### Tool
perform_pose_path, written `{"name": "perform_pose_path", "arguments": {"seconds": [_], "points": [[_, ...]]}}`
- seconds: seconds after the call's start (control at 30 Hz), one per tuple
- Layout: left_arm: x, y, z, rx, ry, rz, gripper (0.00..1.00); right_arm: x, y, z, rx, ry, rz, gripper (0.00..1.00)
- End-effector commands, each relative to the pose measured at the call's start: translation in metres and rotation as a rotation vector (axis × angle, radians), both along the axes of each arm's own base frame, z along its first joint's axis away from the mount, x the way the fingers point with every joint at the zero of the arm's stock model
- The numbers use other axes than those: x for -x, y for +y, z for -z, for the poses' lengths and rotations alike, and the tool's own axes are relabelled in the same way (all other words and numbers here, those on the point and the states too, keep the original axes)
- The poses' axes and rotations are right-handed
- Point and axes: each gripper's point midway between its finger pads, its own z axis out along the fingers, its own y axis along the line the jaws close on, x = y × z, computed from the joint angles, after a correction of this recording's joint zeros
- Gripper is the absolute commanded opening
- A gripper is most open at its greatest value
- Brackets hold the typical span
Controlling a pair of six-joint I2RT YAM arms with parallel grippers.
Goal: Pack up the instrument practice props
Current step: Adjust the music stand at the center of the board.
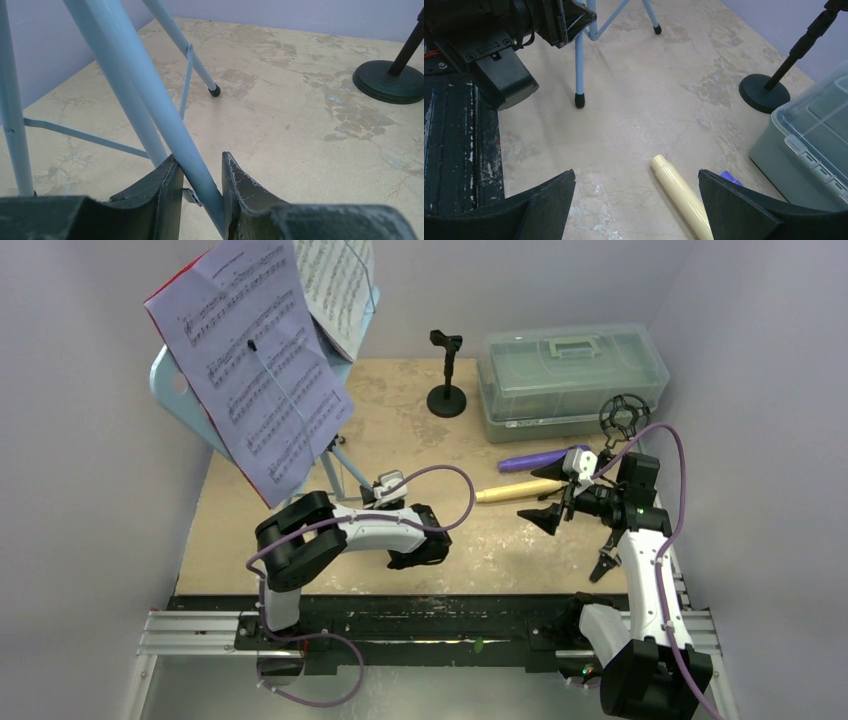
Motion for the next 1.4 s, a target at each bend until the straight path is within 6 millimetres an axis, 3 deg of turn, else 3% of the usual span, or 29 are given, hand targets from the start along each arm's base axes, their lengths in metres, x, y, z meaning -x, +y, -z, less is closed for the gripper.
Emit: {"name": "perform_pose_path", "arguments": {"seconds": [0.0,0.23,0.43,0.83,1.13,1.37], "points": [[-0.01,-0.037,-0.002,0.313,-0.287,0.213,0.0,-0.001,0.0,-0.013,0.005,-0.042,-0.01,0.96],[-0.008,-0.033,0.003,0.285,-0.271,0.216,0.0,-0.002,0.0,-0.012,0.006,-0.04,-0.009,0.96],[-0.007,-0.03,0.0,0.279,-0.269,0.215,0.31,-0.002,0.0,-0.012,0.005,-0.037,-0.008,0.96],[-0.004,-0.042,-0.009,0.139,-0.229,0.223,0.71,-0.002,-0.001,-0.012,0.006,-0.037,-0.007,0.96],[0.005,-0.049,-0.026,-0.046,-0.179,0.235,0.93,-0.002,0.0,-0.012,0.004,-0.04,-0.011,0.97],[0.0,-0.051,-0.043,-0.11,-0.167,0.2,0.97,-0.001,0.0,-0.013,0.003,-0.041,-0.012,0.97]]}}
